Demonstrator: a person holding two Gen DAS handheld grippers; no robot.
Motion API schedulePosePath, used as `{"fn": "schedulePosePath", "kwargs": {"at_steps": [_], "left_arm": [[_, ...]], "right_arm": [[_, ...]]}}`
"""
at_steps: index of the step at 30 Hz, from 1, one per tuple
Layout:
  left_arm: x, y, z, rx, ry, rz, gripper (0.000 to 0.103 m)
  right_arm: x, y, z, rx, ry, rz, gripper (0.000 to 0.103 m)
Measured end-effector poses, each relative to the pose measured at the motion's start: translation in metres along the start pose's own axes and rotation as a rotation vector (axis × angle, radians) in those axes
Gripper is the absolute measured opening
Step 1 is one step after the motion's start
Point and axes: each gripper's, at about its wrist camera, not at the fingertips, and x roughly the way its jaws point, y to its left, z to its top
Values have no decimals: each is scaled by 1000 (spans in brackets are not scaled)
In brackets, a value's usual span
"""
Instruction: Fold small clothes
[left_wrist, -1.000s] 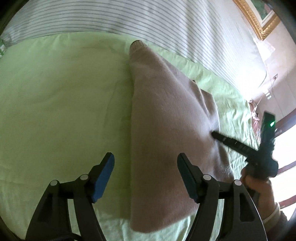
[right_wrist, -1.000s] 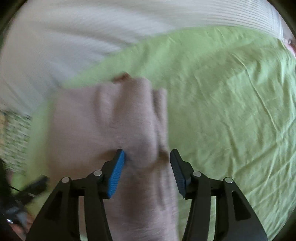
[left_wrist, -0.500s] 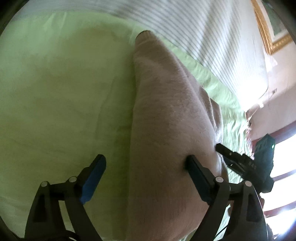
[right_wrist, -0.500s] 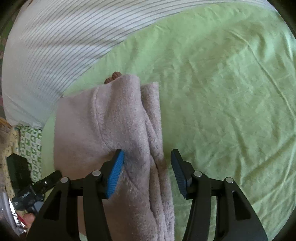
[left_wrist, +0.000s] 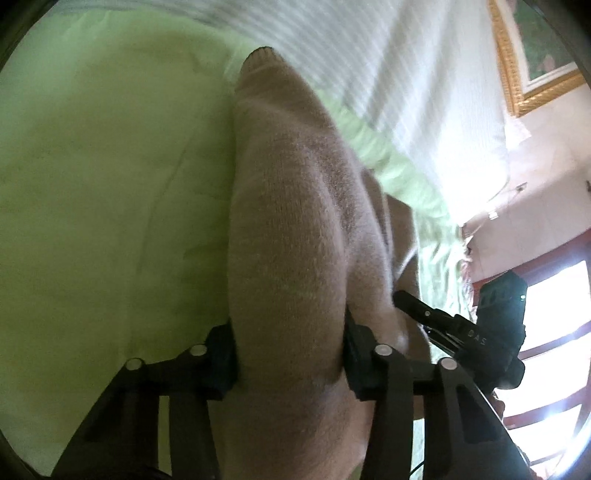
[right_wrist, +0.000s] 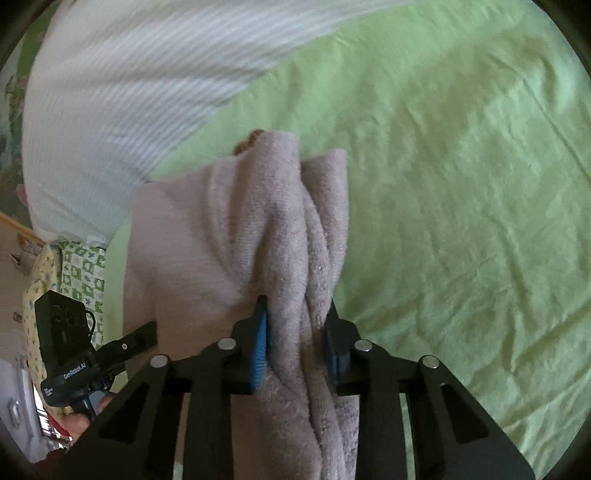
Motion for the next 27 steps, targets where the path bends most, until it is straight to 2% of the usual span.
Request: {"fn": "schedulePosePath", "kwargs": {"at_steps": [4,10,14,19,27], "left_arm": [[-23,-6,-8,10,-37,-13,42],[-89,10,-29,-1,-119,-14,42],[-122,33,-42,-29,-133,13,42],[-157,69,-60,-64,-141,55,42],[-150,101,-69,-98,-106,112,43]], "right_arm": [[-15,19,-9,0,-37,39,25],[-27,61,-30,-46,-43,137,25],[-16,101,-48,-87,-10,193,25],[11,129,-73,-122,67,232,25],[51,142,-97,-167,148,185,25]]}}
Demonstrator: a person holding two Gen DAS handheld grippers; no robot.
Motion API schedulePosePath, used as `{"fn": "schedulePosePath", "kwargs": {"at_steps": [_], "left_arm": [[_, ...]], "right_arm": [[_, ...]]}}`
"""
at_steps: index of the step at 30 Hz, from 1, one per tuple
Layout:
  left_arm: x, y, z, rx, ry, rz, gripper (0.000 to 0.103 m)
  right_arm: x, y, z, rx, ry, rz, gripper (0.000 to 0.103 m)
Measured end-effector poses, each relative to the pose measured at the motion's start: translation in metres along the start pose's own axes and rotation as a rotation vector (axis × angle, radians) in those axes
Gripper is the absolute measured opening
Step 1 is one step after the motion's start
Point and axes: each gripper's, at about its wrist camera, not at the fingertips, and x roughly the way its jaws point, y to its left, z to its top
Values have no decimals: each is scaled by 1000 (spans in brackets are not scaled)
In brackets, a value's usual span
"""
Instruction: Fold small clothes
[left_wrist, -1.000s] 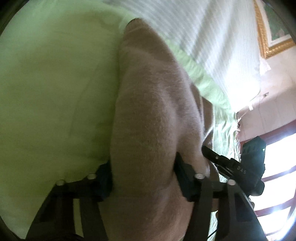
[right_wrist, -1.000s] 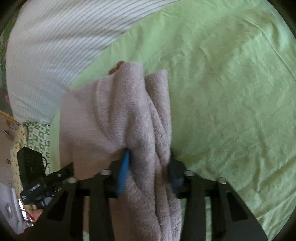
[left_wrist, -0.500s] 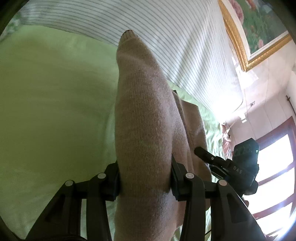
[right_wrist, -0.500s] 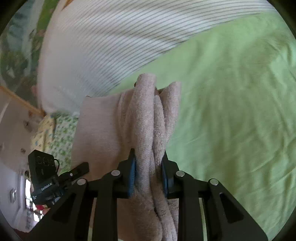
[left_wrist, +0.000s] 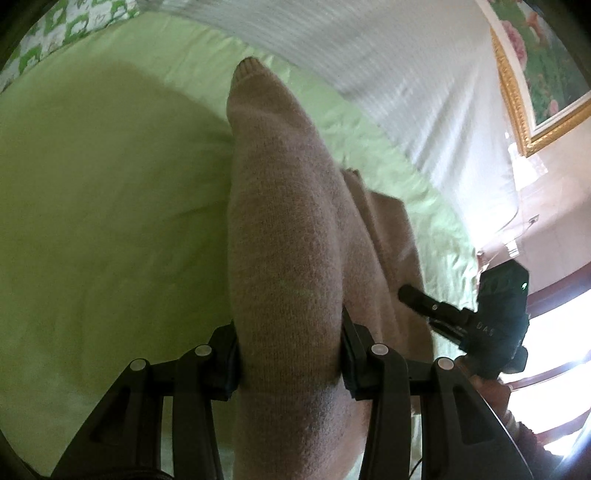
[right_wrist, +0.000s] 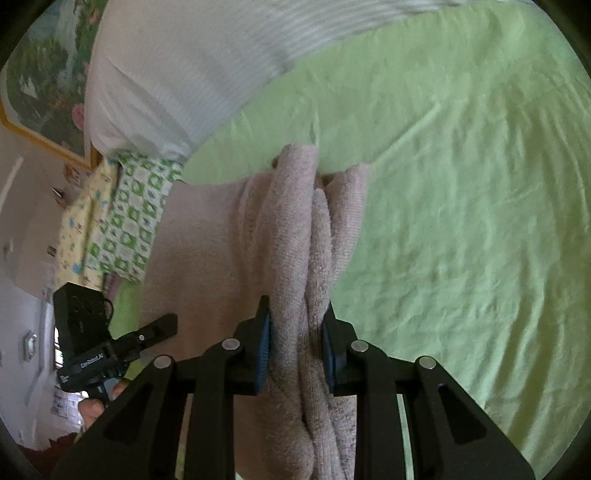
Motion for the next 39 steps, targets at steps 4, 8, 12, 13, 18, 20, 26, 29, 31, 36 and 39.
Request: {"fn": "schedulePosePath", "kwargs": {"at_steps": [4,8,12,13,18,20,26,29,31,36,39], "left_arm": [[12,3,1,-11,4,-6,46],[14,10,4,-24,6,6,54],[15,7,4,-9,8,54,61],[14,5,4,-7,8,65,62],[-4,4,-5,11,-7,128,61],[-13,2,-12,9,-7,143,61],[-48,5,-45,18,-19,156,61],[-59,6,-63,39,-15,186,61],[-63,9,-74,41,-8,192,61],[-63,13,-94,71,23,256,61],[-58,15,-98,65,27,282,61]], "right_arm": [[9,-5,0,-2,11,-11,25],[11,-12,1,-18,19,-22,28],[14,-12,1,-1,15,-36,38],[12,-12,2,4,14,-41,42],[-16,-8,-1,18,-40,-52,42],[-30,-4,-6,17,-71,-49,42],[-72,10,-35,-22,-132,-84,42],[-86,14,-58,-49,-146,-129,42],[-91,22,-74,-90,-162,-180,42],[-92,46,-99,-169,-178,-170,41],[-75,56,-105,-187,-117,-125,26]]}}
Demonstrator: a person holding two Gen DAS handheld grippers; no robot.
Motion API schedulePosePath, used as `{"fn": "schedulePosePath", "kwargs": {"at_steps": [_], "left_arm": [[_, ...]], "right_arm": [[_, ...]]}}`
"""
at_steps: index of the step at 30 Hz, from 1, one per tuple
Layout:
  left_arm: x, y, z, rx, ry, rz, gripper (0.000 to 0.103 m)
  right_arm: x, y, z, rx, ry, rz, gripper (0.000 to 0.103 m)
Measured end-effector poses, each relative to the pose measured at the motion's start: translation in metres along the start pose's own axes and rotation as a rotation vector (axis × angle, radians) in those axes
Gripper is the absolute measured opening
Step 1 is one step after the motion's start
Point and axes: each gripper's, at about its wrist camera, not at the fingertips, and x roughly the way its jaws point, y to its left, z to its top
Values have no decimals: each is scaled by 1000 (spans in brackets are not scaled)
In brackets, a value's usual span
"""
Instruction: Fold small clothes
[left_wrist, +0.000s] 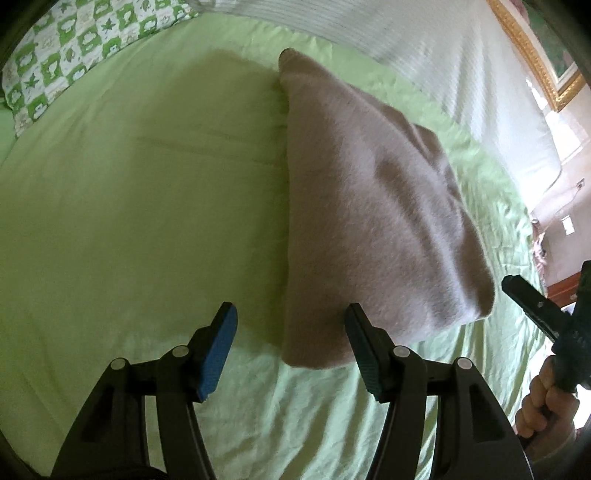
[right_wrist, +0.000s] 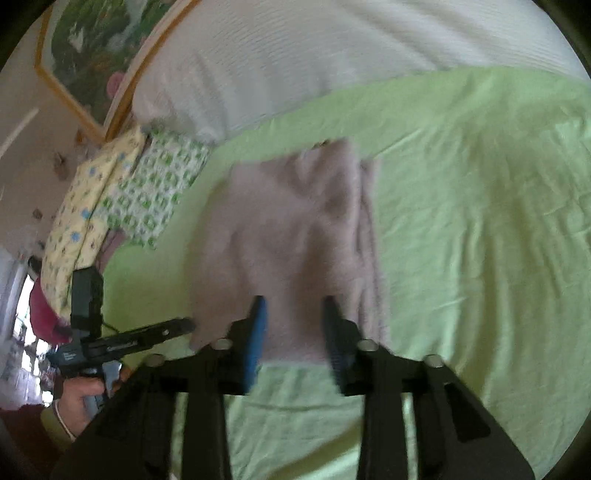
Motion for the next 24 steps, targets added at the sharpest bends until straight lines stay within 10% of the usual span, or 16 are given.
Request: {"fn": "schedulePosePath", "kwargs": {"at_steps": [10,24], "left_arm": [[29,-1,-12,34,45,67,63],[-7,-16,-27,62,-10,35,65]], "right_arm": [[51,-38,-19,19,178,-201,5],[3,-10,-16,-14,70,-184,9]]}}
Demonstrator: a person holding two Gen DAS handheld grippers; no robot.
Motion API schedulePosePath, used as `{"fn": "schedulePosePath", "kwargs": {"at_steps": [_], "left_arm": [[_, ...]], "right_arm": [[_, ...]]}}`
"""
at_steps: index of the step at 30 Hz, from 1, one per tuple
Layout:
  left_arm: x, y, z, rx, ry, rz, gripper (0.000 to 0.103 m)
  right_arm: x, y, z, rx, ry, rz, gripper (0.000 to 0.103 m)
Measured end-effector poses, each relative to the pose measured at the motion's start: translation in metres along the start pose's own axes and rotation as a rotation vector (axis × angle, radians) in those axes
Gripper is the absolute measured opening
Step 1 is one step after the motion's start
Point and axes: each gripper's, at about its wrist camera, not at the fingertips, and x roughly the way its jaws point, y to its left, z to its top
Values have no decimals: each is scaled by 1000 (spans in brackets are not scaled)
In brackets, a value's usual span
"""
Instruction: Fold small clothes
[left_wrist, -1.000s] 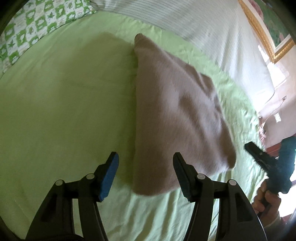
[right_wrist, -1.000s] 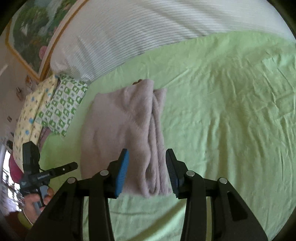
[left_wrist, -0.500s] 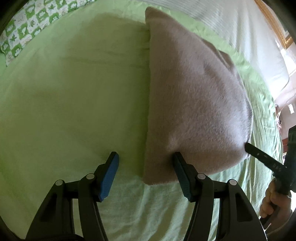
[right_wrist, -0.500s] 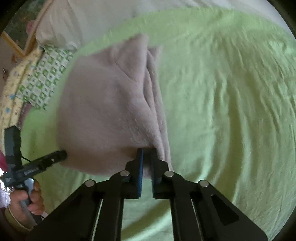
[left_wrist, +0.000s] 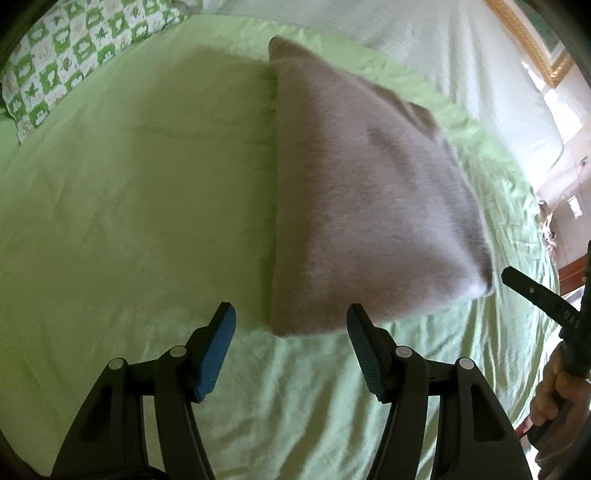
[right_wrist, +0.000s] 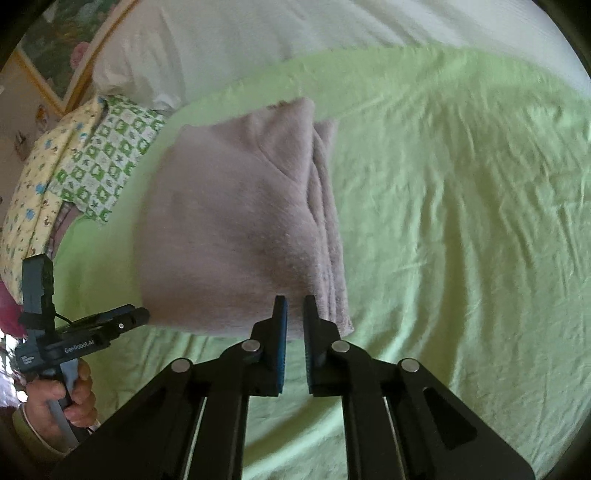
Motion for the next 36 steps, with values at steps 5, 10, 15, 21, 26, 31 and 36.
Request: {"fn": "schedulePosePath", "kwargs": {"at_steps": [5,10,15,21,26,31,36], "left_arm": [[-30,-7,-11,35,-63,3,73],[-55,-13,-18,66,-121,25,78],[-68,-16,-26,71,-150,42,81],[-70,-20,-38,72,-156,64,81],[-76,-20,-53,81,-203,106,81],[-80,-22,-66,112,-264,165,81],[-84,-27,-77,146,-325,194,82]], "right_arm": [[-21,16,-7,-43,-64,3,29],[-33,28,-19,-47,-115,2,46],[-38,32,-28,-43,-123,5,46],[-41,34,-38,-49,-125,13,48],[-43,35,-47,-45,-125,18,53],[-45,37,-56,-59,-125,27,64],[-43,40,-66,-89,-126,31,68]]}}
